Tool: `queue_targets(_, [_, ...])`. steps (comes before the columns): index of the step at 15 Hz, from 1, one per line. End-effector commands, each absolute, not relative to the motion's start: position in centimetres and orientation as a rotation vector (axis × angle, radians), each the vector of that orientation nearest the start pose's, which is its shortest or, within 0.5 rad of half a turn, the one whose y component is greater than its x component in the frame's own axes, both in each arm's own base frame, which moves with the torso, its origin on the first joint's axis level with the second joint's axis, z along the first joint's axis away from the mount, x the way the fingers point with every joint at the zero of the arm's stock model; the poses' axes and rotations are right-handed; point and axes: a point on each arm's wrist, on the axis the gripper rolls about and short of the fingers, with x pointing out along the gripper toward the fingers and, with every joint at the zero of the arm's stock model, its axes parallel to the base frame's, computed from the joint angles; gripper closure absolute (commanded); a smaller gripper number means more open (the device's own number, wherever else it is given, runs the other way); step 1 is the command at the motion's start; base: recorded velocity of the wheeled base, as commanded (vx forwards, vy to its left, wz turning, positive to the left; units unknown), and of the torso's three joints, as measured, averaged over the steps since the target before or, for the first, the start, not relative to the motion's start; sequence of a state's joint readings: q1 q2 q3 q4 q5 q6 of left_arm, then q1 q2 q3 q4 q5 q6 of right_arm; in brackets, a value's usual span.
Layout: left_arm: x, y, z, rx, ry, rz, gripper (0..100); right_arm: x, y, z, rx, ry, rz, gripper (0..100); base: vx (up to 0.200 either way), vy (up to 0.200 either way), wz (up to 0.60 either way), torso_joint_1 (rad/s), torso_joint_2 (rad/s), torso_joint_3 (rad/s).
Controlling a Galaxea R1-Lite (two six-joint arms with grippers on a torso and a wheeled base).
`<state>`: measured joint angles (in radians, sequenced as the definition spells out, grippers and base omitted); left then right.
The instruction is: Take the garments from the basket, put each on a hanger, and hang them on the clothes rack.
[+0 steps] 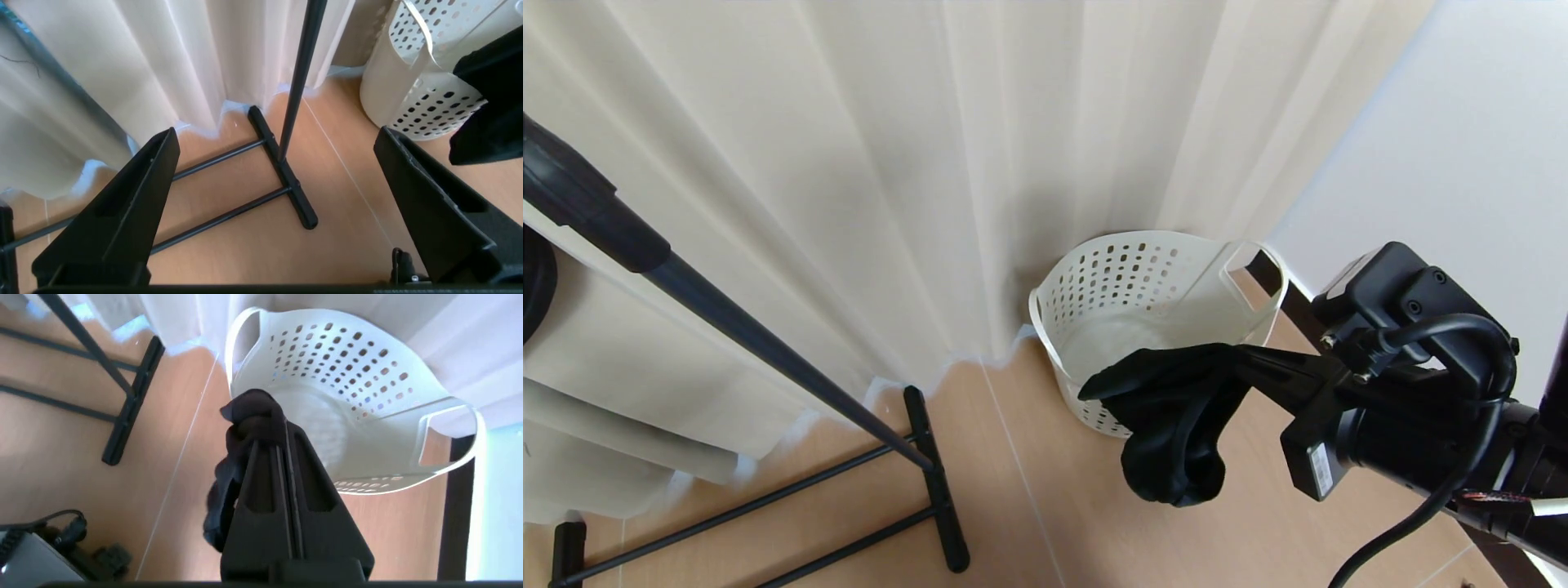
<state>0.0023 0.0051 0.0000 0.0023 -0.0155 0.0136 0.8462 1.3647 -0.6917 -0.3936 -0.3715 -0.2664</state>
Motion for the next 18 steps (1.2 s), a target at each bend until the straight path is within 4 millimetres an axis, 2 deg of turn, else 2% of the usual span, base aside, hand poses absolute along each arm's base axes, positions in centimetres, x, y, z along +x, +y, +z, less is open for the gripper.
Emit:
queue_targets(1, [-2.25, -0.04, 7.53, 0.014, 0.008, -0.012, 0, 15.41, 16.19, 21.18, -0.432, 0.183, 0.504, 100, 0.000, 0.000, 0.00, 0.000, 0.00, 0.000])
queue_targets(5, [-2.25, -0.04, 7.53, 0.012, 0.008, -0.014, 0, 15.40, 16.12, 21.13, -0.433, 0.184, 0.501, 100, 0.000, 0.000, 0.00, 0.003, 0.00, 0.085])
queue_targets(18, [-2.25, -0.04, 7.53, 0.012, 0.008, -0.014, 0, 15.51, 15.91, 20.99, -0.430, 0.191, 0.495, 100, 0.000, 0.000, 0.00, 0.002, -0.02, 0.175])
